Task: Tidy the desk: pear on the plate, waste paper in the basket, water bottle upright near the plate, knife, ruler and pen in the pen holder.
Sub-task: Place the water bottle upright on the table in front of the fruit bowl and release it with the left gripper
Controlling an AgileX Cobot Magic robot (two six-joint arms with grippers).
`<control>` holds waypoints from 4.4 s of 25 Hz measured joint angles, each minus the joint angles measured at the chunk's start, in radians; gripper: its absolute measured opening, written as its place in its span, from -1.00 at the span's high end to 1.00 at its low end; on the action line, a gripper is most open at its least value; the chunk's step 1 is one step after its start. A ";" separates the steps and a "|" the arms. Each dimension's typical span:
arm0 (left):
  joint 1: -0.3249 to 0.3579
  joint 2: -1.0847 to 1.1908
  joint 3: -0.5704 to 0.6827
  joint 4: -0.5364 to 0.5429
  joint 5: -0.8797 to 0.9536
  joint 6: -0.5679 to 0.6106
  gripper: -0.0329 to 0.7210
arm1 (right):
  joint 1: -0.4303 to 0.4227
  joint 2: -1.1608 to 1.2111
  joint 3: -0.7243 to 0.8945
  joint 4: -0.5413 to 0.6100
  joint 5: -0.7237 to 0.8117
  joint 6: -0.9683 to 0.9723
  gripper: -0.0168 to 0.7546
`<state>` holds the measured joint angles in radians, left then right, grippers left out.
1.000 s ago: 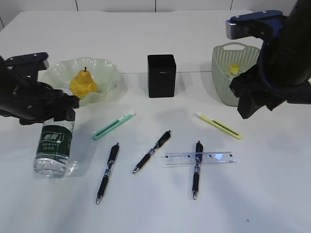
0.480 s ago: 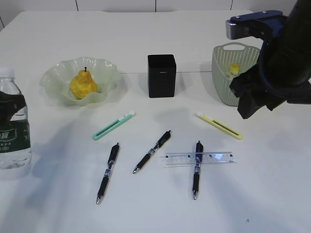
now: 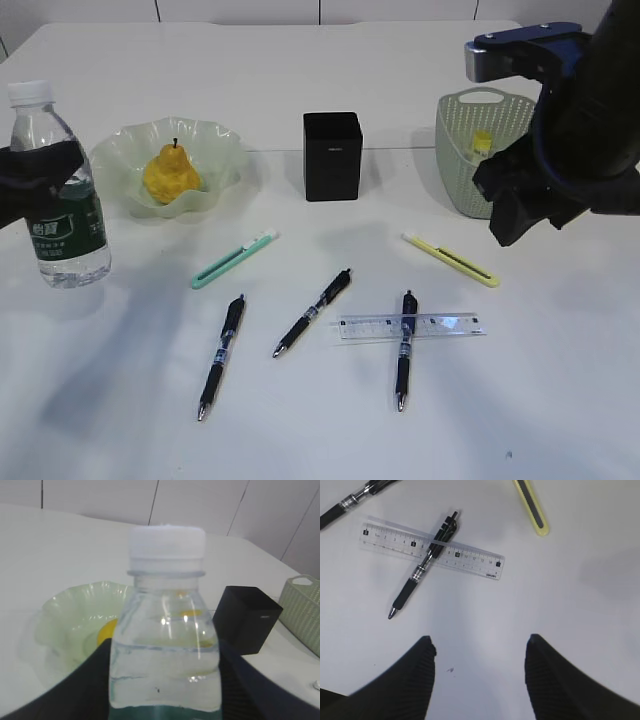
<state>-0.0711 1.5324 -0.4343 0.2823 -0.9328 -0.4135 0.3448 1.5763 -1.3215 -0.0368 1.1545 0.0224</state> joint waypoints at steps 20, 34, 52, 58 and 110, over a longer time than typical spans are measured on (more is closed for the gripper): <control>0.000 0.370 -0.119 0.046 -0.156 0.166 -0.10 | 0.000 0.000 0.000 -0.019 0.006 0.000 -0.15; 0.001 0.445 -0.139 0.086 -0.264 0.232 -0.10 | 0.000 0.000 0.000 -0.027 -0.018 0.000 -0.15; 0.001 0.565 -0.163 0.120 -0.400 0.232 -0.10 | 0.000 0.000 0.000 -0.064 -0.035 0.000 -0.15; 0.001 0.575 -0.163 0.106 -0.400 0.228 -0.31 | 0.000 0.000 0.000 -0.064 -0.037 0.000 -0.15; 0.001 0.251 -0.055 0.097 -0.222 0.247 -0.65 | 0.000 0.000 0.002 -0.097 -0.030 0.000 -0.15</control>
<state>-0.0706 1.7836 -0.4889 0.3794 -1.1545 -0.1664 0.3448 1.5763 -1.3198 -0.1335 1.1243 0.0224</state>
